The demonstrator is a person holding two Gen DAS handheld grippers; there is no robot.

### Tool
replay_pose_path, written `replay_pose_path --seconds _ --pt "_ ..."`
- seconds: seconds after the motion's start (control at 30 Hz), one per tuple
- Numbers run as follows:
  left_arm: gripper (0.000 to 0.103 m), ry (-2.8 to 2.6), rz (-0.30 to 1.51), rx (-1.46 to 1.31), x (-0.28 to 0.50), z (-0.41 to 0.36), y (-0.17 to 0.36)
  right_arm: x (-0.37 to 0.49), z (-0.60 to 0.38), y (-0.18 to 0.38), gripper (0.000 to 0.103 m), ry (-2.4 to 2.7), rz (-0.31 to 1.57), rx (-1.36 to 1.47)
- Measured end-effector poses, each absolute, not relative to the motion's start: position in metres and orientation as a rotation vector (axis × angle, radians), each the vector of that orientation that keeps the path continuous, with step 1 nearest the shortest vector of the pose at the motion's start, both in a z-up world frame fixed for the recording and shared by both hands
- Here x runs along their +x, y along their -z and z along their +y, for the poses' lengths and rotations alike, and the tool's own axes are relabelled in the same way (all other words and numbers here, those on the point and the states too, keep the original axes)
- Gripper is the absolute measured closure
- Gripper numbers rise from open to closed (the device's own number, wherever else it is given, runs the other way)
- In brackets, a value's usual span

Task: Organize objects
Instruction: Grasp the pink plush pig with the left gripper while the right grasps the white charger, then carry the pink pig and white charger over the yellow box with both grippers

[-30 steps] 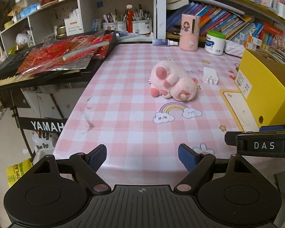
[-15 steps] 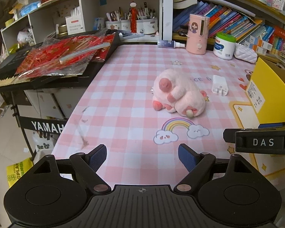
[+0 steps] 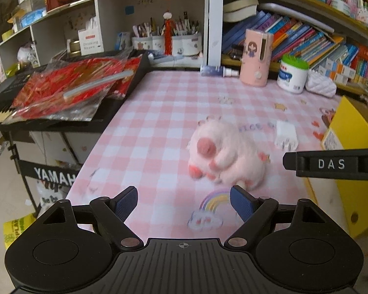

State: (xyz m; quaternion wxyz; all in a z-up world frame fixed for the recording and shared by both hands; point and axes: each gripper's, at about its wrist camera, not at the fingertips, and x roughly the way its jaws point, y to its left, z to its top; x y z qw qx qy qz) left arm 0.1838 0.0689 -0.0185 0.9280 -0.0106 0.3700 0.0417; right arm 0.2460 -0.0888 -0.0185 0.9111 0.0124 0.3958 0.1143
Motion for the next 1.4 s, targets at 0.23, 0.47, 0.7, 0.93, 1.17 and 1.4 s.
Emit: replay_pose_path --seconds 0.23,0.47,0.7,0.93,1.17,1.4 --pt "0.013 -0.065 0.736 -0.036 0.223 0.061 0.017 0.29 -0.094 0.01 0.024 -0.159 0.793 0.081" --pt "0.011 -0.044 0.766 -0.091 0.263 0.057 0.027 0.346 -0.095 0.023 0.023 -0.095 0.865 0.108" --pt "0.01 -0.039 0.811 -0.125 0.285 0.056 0.044 0.381 -0.091 0.055 0.022 -0.059 0.977 0.095" --pt "0.01 -0.03 0.848 -0.21 0.3 0.059 0.055 0.388 -0.083 0.072 0.026 -0.075 1.014 0.041" --pt "0.017 -0.012 0.873 -0.216 0.3 0.054 0.063 0.383 -0.082 0.068 0.062 -0.121 0.979 -0.018" --pt "0.025 -0.016 0.853 -0.217 0.283 0.06 0.053 0.373 -0.082 0.06 0.062 -0.151 0.97 0.039"
